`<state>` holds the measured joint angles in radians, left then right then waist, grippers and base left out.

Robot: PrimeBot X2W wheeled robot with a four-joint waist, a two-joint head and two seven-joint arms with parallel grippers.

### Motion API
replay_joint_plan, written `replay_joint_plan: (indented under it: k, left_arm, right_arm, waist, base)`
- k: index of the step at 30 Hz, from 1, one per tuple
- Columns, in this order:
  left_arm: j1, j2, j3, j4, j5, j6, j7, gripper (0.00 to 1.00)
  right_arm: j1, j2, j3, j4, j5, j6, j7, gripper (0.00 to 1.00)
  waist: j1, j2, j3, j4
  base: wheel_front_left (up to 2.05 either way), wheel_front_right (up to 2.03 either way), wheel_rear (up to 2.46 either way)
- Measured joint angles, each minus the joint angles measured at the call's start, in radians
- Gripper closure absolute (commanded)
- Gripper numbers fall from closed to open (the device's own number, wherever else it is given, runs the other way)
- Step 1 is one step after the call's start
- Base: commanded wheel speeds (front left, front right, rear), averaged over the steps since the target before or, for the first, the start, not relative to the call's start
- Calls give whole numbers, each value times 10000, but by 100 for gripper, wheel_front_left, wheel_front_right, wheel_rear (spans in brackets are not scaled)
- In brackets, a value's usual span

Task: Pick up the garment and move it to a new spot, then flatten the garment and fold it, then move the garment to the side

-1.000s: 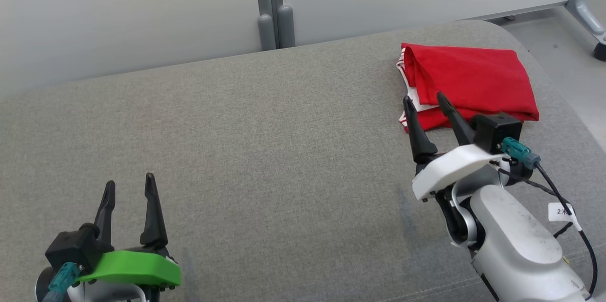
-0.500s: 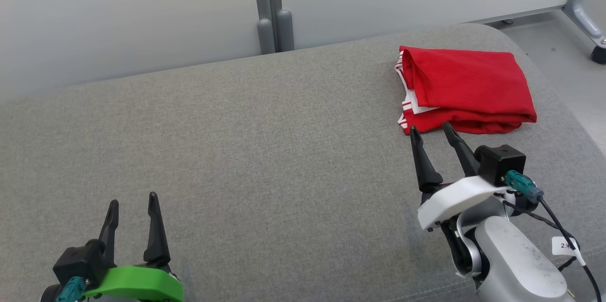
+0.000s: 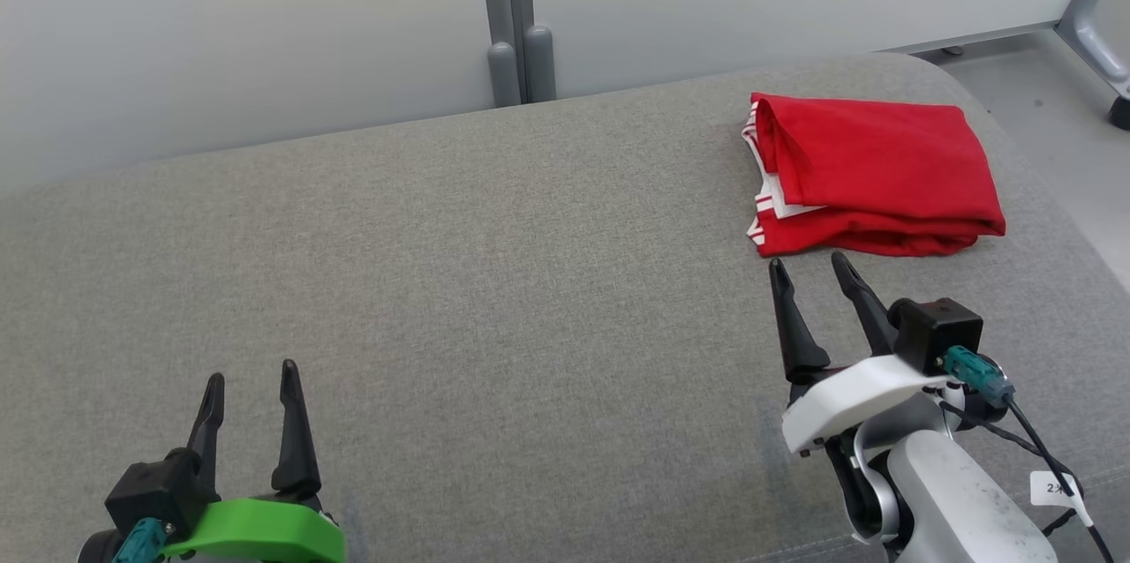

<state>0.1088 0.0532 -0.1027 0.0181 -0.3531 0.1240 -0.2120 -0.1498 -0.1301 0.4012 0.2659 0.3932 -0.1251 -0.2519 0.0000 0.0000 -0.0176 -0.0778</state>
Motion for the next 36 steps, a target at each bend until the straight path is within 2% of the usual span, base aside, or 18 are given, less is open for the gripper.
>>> replay_joint_plan:
  k: [20,21,25,30,36]
  left_arm:
    - [151,-19,-33,2,142,0,0,0]
    - [151,-25,-36,23,142,0,2,100]
    - [291,-125,-96,558,130,-2,17,100]
    - [363,-130,-180,556,-182,-21,48,100]
    - [364,-132,-209,476,-968,-111,105,100]
  right_arm:
    - [396,157,-190,-238,-343,0,0,0]
    - [409,171,-196,-219,-353,2,2,100]
    - [909,257,-100,232,-322,15,19,100]
    - [1050,290,-219,221,-36,107,31,100]
    - [1050,328,-430,146,771,247,151,100]
  waist:
    - [0,0,-27,90]
    - [0,0,-25,92]
    - [0,0,-24,94]
    - [0,0,-11,121]
    - [0,0,10,170]
  base:
    - [0,0,0]
    - [0,0,0]
    - [0,0,0]
    - [0,0,0]
    - [0,0,0]
